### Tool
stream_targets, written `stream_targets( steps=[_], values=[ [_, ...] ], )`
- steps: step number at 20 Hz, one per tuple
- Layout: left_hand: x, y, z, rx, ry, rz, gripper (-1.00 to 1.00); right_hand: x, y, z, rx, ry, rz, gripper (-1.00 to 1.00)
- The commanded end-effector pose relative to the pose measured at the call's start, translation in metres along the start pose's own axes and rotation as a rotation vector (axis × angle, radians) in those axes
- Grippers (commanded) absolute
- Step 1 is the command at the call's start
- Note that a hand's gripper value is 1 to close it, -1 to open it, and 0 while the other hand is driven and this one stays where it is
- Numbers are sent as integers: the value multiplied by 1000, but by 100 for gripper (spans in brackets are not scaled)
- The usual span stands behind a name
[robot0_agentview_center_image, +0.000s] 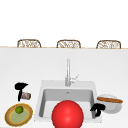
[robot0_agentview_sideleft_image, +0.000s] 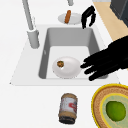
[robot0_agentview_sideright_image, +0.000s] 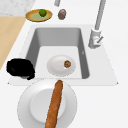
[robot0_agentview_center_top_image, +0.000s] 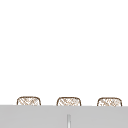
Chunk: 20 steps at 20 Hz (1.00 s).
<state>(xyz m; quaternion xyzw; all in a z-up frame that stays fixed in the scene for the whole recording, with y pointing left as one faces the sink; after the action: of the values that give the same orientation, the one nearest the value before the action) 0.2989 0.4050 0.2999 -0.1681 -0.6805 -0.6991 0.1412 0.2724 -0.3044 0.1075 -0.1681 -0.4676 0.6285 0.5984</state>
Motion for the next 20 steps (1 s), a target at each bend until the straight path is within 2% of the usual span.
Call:
stream_targets(
  steps=[1, 8, 12, 16, 20],
  values=[
    [30, -8, -1, 6, 14, 1, -100, 0, 0, 0, 0, 0, 0, 0],
    [79, -39, 0, 2, 9, 1, -100, 0, 0, 0, 0, 0, 0, 0],
    [97, -54, -1, 12, -7, 51, -100, 0, 0, 0, 0, 0, 0, 0],
    [101, -68, 3, 0, -2, 58, -100, 0, 0, 0, 0, 0, 0, 0],
    [95, -79, 5, -9, -16, 135, -100, 0, 0, 0, 0, 0, 0, 0]
  ],
)
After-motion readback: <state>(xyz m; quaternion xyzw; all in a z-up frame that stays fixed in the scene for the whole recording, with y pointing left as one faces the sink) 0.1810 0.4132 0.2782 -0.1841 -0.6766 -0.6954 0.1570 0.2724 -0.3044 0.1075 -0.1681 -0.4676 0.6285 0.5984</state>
